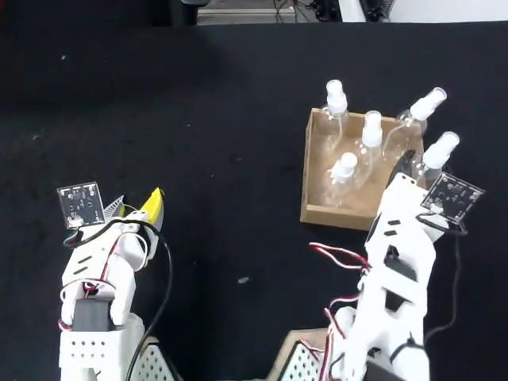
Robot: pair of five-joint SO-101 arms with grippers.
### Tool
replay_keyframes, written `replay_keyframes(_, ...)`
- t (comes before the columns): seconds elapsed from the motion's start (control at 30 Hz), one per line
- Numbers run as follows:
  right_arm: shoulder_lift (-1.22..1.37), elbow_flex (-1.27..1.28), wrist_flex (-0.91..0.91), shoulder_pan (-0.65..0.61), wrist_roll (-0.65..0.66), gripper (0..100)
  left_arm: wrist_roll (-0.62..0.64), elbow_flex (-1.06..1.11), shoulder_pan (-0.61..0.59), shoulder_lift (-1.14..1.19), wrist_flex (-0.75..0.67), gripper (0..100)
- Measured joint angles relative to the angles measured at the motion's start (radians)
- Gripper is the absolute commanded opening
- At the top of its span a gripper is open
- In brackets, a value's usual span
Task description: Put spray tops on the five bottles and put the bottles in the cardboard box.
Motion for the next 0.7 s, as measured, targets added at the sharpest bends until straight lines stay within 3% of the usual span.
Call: replay_keyframes(0.7, 0.282, -0.002, -0.273, 0.0, 0.0, 1.1, 0.0, 0.0, 0.0, 0.0, 0.0, 21)
